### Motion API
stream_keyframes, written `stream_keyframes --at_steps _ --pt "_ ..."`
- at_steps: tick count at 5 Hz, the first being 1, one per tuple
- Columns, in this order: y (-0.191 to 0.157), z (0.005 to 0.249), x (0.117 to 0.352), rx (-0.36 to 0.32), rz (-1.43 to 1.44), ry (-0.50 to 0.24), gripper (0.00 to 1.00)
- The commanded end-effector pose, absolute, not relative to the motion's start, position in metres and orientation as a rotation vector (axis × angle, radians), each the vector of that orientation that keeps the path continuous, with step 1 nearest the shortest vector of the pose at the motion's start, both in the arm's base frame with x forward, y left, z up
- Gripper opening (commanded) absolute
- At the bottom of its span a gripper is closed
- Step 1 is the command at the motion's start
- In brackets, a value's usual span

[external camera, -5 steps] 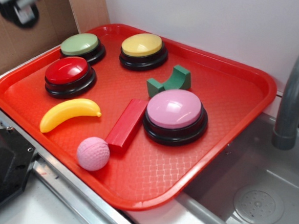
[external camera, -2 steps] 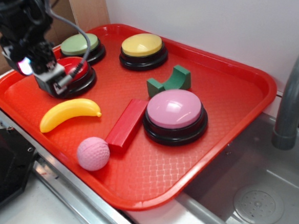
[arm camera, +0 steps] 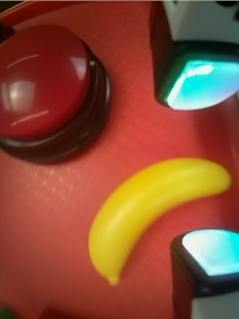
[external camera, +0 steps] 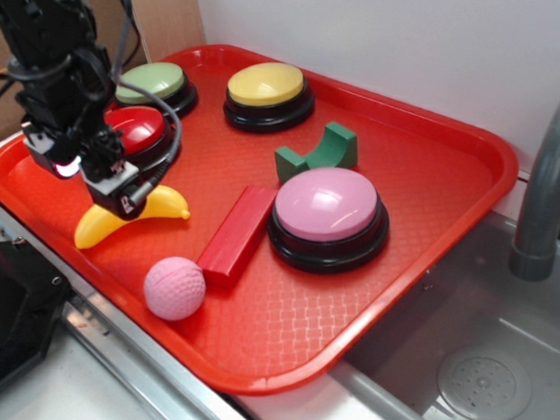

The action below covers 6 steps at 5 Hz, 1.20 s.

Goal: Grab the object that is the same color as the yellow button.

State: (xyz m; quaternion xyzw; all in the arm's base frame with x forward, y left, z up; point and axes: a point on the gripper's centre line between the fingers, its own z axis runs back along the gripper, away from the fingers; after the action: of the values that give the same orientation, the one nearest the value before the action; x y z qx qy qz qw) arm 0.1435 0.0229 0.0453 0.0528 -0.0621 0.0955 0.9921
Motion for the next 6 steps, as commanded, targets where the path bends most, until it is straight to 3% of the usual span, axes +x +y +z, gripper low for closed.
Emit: stream_keyframes --at_steps 1,2,3,5,6 --pt "0.026 0.018 0.152 0.039 0.172 -0.114 1.0" --pt "0.025 0.012 0.152 0.053 0.18 -0.094 0.66" --pt "0.025 0.011 0.151 0.033 0.172 -0.105 0.0" --pt "0.021 0.032 0.159 0.04 0.187 -0.116 0.0" --pt "0.008 0.079 0.179 0.033 0.195 -0.147 0.0"
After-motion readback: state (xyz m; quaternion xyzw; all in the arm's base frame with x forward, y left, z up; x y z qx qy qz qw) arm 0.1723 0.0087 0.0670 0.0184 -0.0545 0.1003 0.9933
